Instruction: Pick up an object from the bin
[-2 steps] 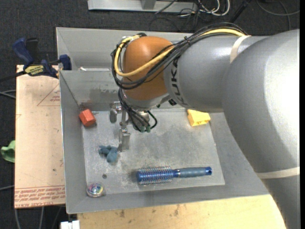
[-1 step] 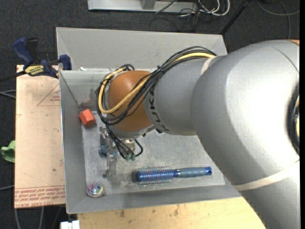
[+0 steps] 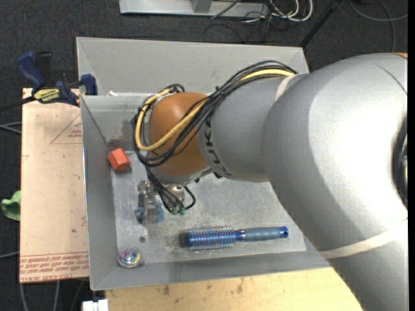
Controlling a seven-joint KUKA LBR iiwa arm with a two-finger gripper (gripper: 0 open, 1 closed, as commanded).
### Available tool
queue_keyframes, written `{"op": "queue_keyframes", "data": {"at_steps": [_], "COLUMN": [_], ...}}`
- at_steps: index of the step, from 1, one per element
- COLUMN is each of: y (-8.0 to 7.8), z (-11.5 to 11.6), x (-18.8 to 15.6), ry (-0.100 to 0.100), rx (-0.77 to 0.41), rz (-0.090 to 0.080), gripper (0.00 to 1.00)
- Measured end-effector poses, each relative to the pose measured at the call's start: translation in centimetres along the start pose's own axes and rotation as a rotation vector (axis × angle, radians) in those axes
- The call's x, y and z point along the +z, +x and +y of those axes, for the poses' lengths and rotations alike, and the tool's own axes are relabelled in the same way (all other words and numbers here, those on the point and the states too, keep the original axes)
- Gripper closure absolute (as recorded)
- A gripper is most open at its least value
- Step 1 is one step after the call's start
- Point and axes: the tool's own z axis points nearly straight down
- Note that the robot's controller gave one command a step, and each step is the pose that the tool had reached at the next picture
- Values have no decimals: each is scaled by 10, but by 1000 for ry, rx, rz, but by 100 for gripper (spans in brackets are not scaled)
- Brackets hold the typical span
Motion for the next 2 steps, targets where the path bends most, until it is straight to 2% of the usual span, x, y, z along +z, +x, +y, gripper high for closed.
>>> {"op": "queue_keyframes", "data": {"at_steps": [1, 2], "y": [-13, -29], "z": [2, 5], "x": [-128, -196], "ry": [-2, -2], "rx": [-31, -35], "rz": [-12, -12], "gripper": [100, 100]}}
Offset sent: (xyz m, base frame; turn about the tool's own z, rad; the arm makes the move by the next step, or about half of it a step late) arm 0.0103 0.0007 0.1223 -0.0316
